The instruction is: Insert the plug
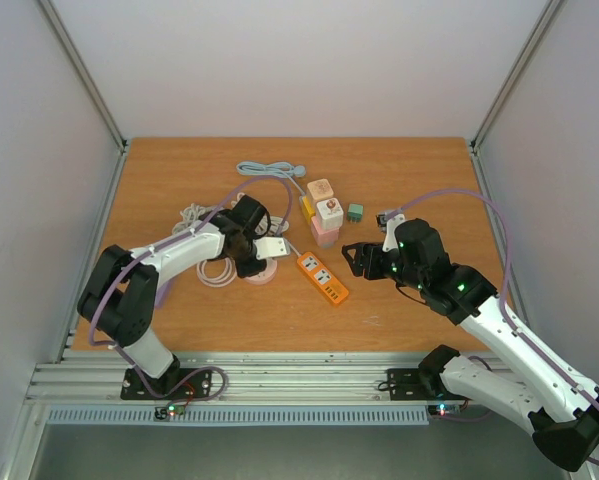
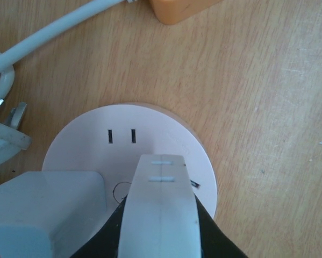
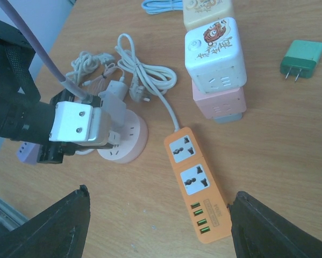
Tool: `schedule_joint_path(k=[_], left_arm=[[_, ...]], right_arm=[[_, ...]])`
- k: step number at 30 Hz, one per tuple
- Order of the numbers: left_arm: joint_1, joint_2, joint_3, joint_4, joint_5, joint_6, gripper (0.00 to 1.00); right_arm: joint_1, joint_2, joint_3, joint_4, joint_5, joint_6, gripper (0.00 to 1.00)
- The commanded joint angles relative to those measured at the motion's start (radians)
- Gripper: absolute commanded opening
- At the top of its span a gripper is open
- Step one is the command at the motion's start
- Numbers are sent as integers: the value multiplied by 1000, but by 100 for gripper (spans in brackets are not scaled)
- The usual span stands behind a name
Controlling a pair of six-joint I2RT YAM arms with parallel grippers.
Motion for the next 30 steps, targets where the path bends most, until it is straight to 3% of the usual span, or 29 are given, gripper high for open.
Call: schedule_joint_path(k=[1,6,17,30], left_arm=[[-2,29,42,-91,16,24,0],[-2,18,49,-109,22,31,0],[-19,40,34,20,-11,-5,0],[-33,72,26,-9,-20,-2,0]], right_arm=[[-6,-12,-6,-1,22,-20,72],[-5,-9,-7,1,17,-19,72],[-5,-7,-7,0,19,-18,72],[-6,-8,-13,-5,21,-18,72]])
